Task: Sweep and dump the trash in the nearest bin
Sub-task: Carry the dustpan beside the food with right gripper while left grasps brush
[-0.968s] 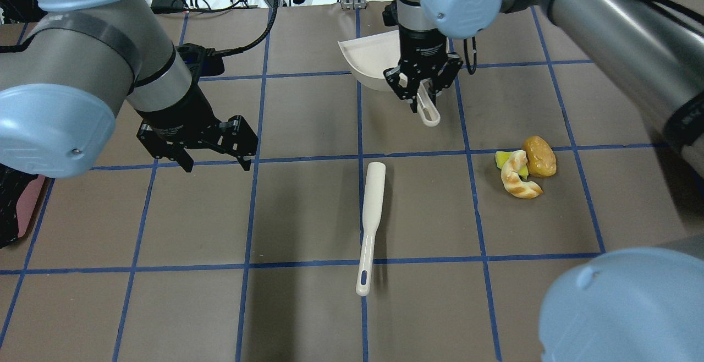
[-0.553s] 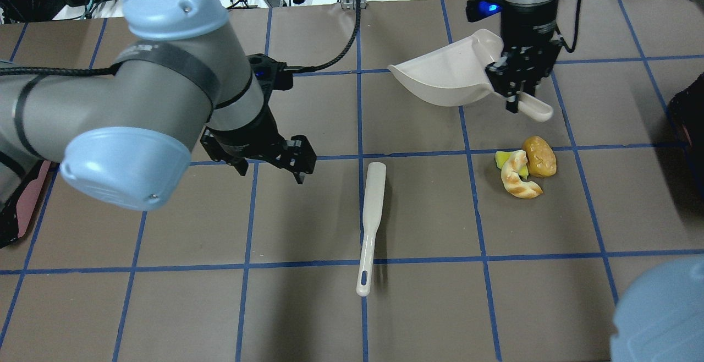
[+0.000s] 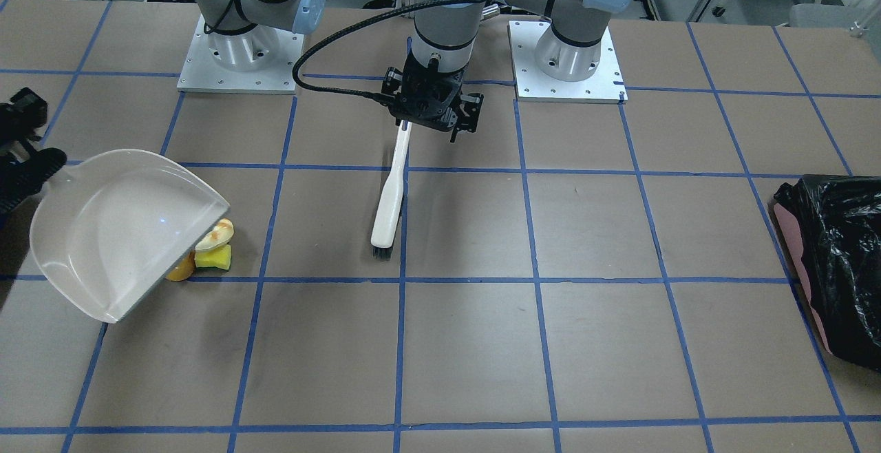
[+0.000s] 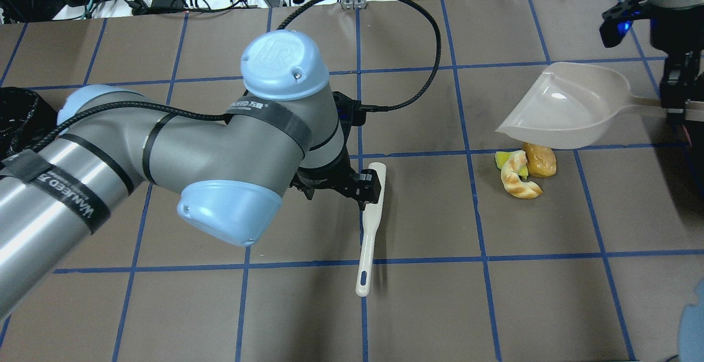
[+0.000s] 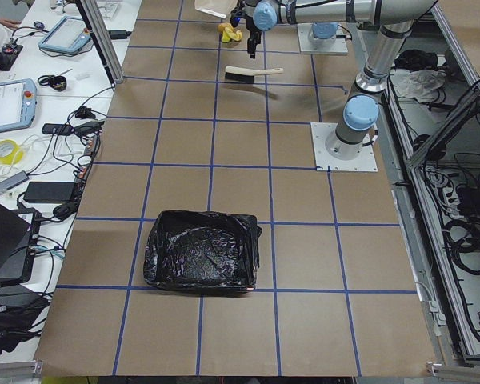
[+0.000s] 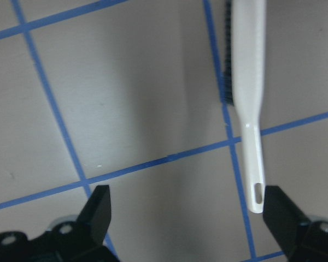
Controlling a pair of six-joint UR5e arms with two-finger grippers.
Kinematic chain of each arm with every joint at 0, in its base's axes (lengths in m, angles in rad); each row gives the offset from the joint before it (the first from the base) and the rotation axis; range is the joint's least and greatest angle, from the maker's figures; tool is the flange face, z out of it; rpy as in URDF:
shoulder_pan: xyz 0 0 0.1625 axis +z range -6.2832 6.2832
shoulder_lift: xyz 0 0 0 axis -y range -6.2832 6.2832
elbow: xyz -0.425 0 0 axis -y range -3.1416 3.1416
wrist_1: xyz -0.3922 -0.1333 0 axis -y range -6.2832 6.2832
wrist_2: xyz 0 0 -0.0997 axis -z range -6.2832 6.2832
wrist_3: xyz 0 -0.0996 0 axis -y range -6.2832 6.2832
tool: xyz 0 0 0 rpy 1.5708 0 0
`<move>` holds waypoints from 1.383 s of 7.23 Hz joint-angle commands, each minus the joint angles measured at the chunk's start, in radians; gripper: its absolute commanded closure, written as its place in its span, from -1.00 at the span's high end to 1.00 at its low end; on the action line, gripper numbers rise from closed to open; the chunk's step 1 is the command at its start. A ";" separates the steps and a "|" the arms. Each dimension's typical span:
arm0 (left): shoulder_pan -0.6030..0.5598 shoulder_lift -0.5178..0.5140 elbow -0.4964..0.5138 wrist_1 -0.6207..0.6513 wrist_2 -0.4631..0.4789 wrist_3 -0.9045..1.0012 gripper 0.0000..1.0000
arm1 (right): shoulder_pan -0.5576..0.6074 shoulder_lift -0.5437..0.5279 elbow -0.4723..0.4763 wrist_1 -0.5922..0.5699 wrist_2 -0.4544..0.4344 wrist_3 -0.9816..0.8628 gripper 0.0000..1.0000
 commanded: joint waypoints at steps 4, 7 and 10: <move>-0.117 -0.114 -0.135 0.239 0.004 -0.078 0.99 | -0.204 0.005 0.458 -1.075 -0.096 -0.935 -1.00; -0.154 -0.159 -0.138 0.243 0.014 -0.124 0.99 | -0.208 0.012 0.510 -1.212 -0.006 -1.019 -1.00; -0.154 -0.182 -0.137 0.242 0.039 -0.123 0.87 | -0.209 0.010 0.603 -1.383 -0.003 -0.964 -1.00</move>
